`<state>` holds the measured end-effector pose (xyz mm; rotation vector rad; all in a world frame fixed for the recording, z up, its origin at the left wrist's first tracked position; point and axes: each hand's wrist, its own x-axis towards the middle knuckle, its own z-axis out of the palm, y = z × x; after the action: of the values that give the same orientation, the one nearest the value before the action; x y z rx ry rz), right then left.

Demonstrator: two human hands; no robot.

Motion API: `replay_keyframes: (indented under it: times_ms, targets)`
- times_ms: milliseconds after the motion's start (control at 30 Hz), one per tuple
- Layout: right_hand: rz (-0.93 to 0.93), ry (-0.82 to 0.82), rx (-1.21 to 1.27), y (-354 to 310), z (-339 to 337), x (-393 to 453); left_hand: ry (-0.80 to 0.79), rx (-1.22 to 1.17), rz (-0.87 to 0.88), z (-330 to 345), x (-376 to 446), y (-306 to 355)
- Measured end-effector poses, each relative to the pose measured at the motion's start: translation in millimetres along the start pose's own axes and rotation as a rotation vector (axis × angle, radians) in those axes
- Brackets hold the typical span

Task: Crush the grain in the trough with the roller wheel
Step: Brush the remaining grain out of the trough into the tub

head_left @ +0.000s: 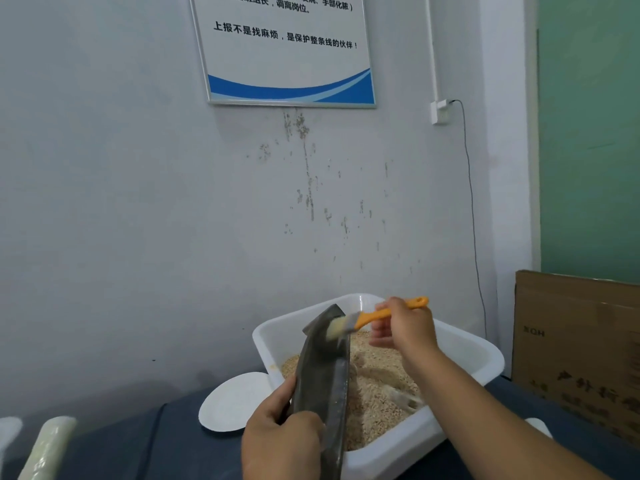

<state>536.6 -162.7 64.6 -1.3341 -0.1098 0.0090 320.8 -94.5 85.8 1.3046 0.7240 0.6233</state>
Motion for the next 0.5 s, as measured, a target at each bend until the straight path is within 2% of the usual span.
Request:
replay_keyframes:
  times_ms: [67,100,133,200,233,267,333,433,500]
  targets:
    - [0.074,-0.183,-0.094,4,4,-10,-0.003,-0.004,-0.001,0,0,0]
    - [0.086,-0.212,-0.102,6,5,-12,-0.003,-0.007,0.006,0,-1,0]
    - [0.035,-0.179,-0.132,9,6,-11,-0.003,-0.013,0.014,-1,-1,-1]
    - [-0.155,-0.01,-0.285,7,-1,-9,-0.001,-0.029,0.015,-1,-2,-1]
    - [-0.188,0.045,-0.271,3,-5,-11,-0.002,-0.04,0.016,-2,-2,-1]
    - [-0.155,0.03,-0.17,-2,-7,-13,-0.006,-0.056,0.018,-2,-3,-1]
    - [-0.014,-0.171,-0.014,-11,-8,-25,-0.011,-0.086,0.024,-2,-4,-1]
    - [0.108,-0.512,-0.167,-16,-10,-40,-0.001,-0.091,0.022,-3,-2,-4]
    - [0.189,-0.66,-0.257,-19,-12,-44,0.006,-0.082,0.017,-2,-2,-5]
